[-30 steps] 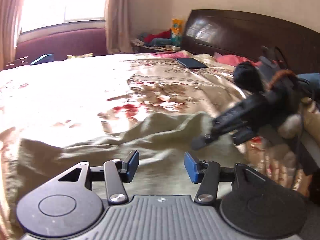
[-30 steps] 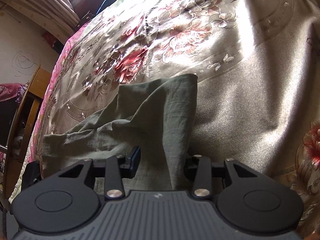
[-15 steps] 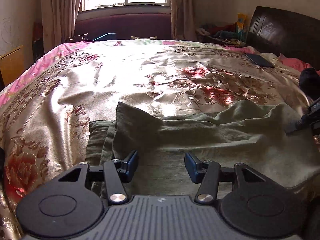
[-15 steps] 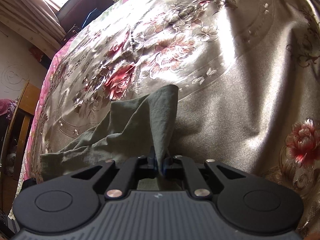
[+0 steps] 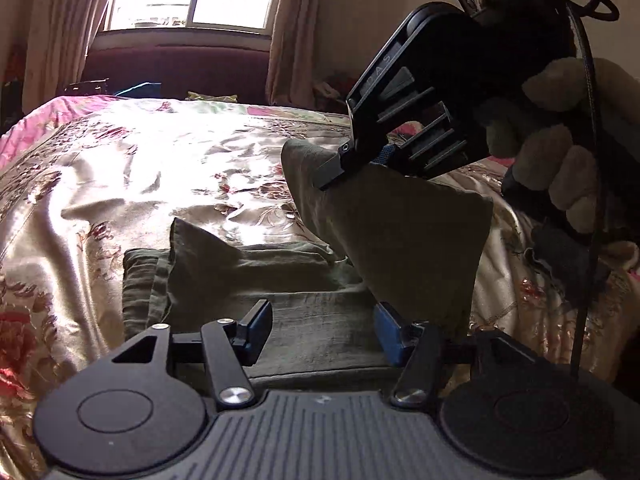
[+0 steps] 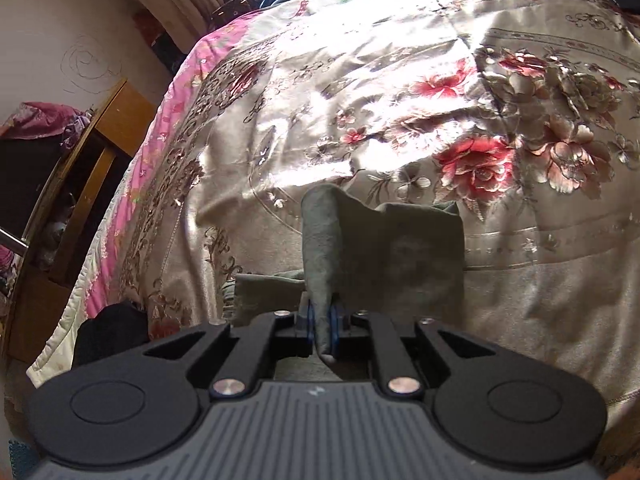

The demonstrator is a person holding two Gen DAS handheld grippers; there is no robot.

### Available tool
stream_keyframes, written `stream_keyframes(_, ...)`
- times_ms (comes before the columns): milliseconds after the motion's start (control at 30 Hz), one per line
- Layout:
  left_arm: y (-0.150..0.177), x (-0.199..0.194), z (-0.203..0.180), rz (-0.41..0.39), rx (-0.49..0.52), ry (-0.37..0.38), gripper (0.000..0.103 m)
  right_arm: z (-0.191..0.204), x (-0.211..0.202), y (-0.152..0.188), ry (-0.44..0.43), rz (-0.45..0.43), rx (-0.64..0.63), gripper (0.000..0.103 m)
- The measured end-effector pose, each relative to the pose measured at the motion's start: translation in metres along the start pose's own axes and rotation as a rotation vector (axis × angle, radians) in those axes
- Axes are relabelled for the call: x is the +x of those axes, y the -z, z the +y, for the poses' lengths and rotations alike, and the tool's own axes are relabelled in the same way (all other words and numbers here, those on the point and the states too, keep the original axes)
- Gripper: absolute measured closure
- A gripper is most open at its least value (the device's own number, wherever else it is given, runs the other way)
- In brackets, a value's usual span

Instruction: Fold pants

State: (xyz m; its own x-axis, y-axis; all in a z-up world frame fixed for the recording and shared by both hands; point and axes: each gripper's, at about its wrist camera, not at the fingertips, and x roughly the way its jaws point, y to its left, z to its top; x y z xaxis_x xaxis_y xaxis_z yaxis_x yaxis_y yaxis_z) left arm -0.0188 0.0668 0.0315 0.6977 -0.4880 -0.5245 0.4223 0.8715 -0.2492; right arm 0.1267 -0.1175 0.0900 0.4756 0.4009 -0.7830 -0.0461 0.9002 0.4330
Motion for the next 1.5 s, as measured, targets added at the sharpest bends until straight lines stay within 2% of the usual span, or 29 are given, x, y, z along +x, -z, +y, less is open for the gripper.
stream_keyframes(133,0.007,-0.022,0.038,-0.032,-0.172,-0.019,0.034,0.054,0.048,0.012,-0.008,0.101,-0.11,0.092)
stream_keyframes(233,0.011,-0.032,0.048,-0.057,-0.225,0.0,0.034,0.078,0.071,0.019,0.015,0.136,-0.179,0.092)
stream_keyframes(367,0.012,-0.036,0.04,-0.049,-0.188,0.043,0.033,0.082,0.067,0.023,0.088,0.123,-0.253,0.089)
stream_keyframes(433,0.013,-0.036,0.034,-0.036,-0.167,0.046,0.03,0.079,0.063,0.021,0.129,0.126,-0.276,0.072)
stream_keyframes(533,0.012,-0.022,0.028,0.028,-0.173,-0.008,0.027,0.075,0.066,0.023,0.16,0.134,-0.279,0.071)
stream_keyframes(633,0.012,-0.008,0.023,0.098,-0.171,-0.029,0.027,0.078,0.084,0.032,0.185,0.162,-0.318,0.068)
stream_keyframes(767,0.015,-0.005,0.012,0.113,-0.112,-0.047,0.027,0.078,0.12,0.046,0.264,0.243,-0.374,0.068)
stream_keyframes(833,0.015,-0.004,0.007,0.12,-0.085,-0.053,0.027,0.074,0.126,0.05,0.296,0.232,-0.4,0.075)
stream_keyframes(867,0.015,-0.004,0.006,0.12,-0.08,-0.054,0.027,0.07,0.124,0.049,0.309,0.217,-0.403,0.074)
stream_keyframes(900,0.015,-0.004,0.005,0.119,-0.079,-0.055,0.027,0.065,0.121,0.047,0.302,0.212,-0.386,0.076)
stream_keyframes(933,0.015,-0.004,0.005,0.121,-0.078,-0.056,0.027,0.06,0.116,0.044,0.282,0.207,-0.362,0.086)
stream_keyframes(1033,0.016,-0.003,0.004,0.124,-0.075,-0.061,0.027,0.048,0.1,0.04,0.244,0.185,-0.325,0.098)
stream_keyframes(1200,0.016,0.002,-0.005,0.129,-0.088,-0.042,0.027,0.034,0.065,0.036,0.123,0.125,-0.226,0.099)
stream_keyframes(1367,0.018,0.015,-0.022,0.137,-0.054,-0.064,0.028,0.028,0.041,0.032,0.042,0.08,-0.184,0.099)
stream_keyframes(1400,0.018,0.018,-0.023,0.137,-0.047,-0.068,0.029,0.027,0.039,0.03,0.027,0.074,-0.178,0.098)
stream_keyframes(1433,0.017,0.02,-0.022,0.142,-0.051,-0.064,0.044,0.027,0.037,0.03,0.017,0.07,-0.173,0.098)
stream_keyframes(1467,0.015,0.018,-0.021,0.142,-0.071,-0.047,0.063,0.027,0.033,0.028,0.003,0.064,-0.167,0.098)
stream_keyframes(1500,0.012,0.017,-0.016,0.141,-0.093,-0.033,0.07,0.028,0.031,0.027,-0.008,0.059,-0.165,0.098)
